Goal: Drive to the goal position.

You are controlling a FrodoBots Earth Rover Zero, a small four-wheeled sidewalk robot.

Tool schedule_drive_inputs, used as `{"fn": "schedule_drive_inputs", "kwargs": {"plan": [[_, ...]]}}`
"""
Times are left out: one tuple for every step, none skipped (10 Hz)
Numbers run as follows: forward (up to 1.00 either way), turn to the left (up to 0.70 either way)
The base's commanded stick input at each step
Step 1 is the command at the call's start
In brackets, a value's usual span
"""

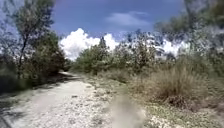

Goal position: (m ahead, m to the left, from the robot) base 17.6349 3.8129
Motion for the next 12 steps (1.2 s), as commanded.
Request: {"fn": "schedule_drive_inputs", "kwargs": {"plan": [[0.50,0.00],[0.50,0.00],[0.50,0.00],[0.50,0.00],[0.50,0.00],[0.45,0.00],[0.28,0.00],[0.06,0.00],[0.00,0.00],[0.00,0.00],[0.00,0.00],[0.00,0.00]]}}
